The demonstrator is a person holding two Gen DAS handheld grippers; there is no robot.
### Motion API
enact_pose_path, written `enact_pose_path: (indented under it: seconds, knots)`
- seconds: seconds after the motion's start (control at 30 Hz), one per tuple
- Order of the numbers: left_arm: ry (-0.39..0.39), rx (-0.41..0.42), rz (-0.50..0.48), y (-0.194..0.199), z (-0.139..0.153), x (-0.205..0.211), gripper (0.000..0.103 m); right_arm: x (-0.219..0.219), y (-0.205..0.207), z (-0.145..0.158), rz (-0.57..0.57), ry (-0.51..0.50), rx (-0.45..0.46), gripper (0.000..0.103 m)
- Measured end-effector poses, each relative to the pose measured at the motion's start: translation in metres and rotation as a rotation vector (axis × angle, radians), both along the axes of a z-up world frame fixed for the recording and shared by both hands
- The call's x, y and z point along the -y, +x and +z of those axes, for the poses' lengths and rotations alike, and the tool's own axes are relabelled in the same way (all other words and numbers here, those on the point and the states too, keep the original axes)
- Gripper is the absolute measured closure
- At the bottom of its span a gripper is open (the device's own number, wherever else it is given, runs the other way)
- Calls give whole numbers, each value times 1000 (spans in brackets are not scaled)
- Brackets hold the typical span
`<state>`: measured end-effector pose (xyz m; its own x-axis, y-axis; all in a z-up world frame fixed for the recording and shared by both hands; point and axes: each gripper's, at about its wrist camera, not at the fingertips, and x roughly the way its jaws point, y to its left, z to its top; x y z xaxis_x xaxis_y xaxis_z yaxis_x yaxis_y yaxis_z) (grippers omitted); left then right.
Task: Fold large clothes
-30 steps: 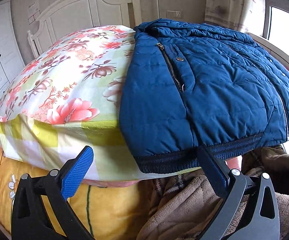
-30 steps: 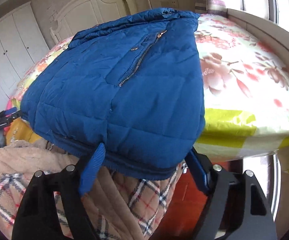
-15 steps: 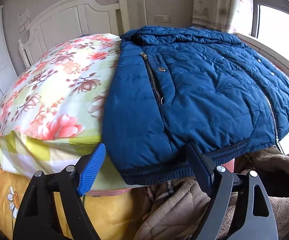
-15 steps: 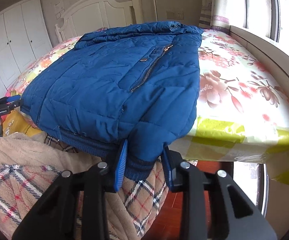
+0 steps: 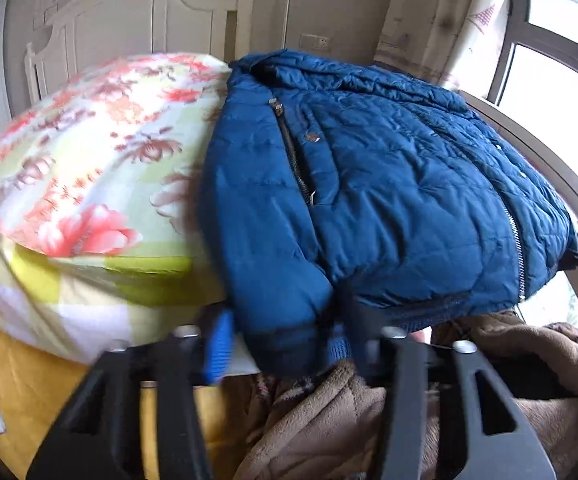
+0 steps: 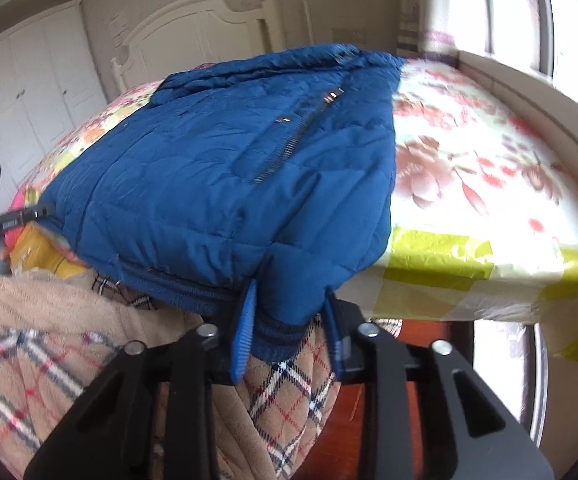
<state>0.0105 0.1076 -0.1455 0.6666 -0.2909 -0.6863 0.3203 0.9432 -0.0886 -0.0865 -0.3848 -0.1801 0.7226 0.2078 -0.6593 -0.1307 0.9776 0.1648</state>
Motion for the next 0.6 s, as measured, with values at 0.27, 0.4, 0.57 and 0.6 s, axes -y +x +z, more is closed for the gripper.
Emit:
enact_pose_path:
  seconds: [0.27,0.4,0.57,0.6]
  knots:
    - [117,99,-6,-5,27,27,76,-6,-3,28,10,7,105,73]
    - [117,63,41,15,17,22,28,1,3,22,-27,28,94,56]
    - [112,61,29,20,12,23,39,-3,7,15,-32,-12,96,69]
    - [108,65,15,19,12,24,56,-5,7,15,-27,-31,98,78]
